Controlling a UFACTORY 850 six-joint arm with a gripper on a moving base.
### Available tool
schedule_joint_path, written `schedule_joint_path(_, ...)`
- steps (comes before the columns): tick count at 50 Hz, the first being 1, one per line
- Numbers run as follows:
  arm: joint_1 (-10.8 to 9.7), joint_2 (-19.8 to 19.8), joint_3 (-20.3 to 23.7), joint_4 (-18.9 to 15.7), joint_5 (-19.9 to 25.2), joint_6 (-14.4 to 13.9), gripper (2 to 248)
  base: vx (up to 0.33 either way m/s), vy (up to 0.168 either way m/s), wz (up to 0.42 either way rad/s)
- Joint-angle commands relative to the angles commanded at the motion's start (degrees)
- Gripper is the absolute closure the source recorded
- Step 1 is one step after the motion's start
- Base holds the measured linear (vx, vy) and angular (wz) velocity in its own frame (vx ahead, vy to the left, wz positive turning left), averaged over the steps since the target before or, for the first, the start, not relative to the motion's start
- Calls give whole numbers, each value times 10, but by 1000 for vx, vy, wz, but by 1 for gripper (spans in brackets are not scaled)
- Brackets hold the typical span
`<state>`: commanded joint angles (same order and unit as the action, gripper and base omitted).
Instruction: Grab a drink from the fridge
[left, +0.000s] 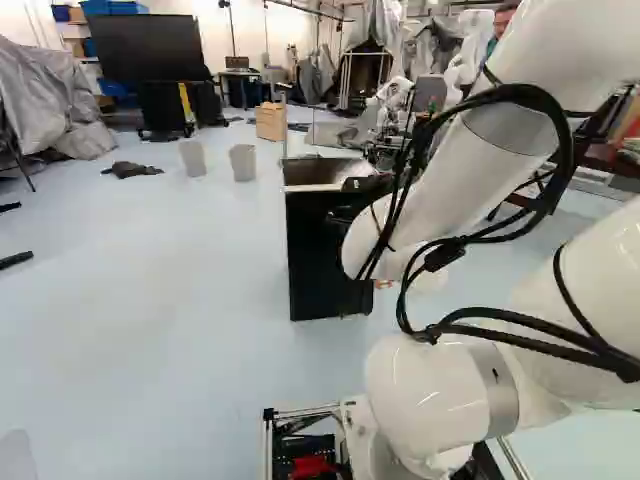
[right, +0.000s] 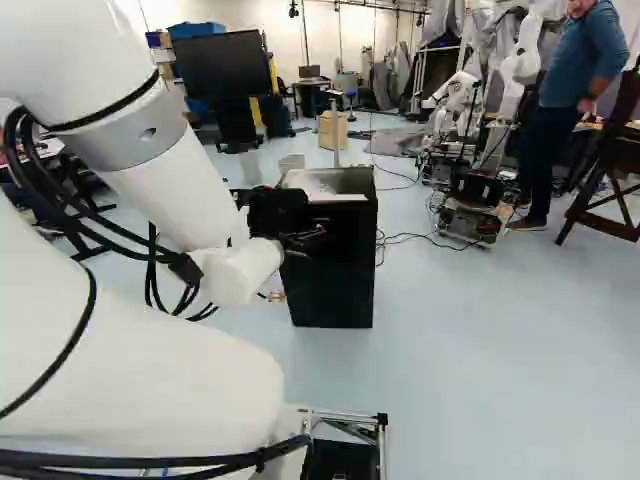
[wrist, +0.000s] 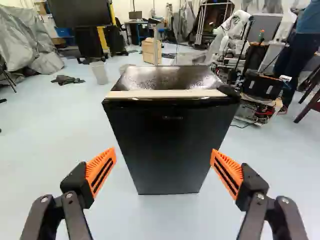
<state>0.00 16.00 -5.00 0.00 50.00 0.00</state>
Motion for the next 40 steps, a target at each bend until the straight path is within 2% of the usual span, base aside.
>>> schedule_joint_path(13, 0, 0, 0, 0, 0, 0, 3, 0, 2, 0)
schedule_joint_path(40, 0, 0, 0, 0, 0, 0, 3, 28, 47, 5)
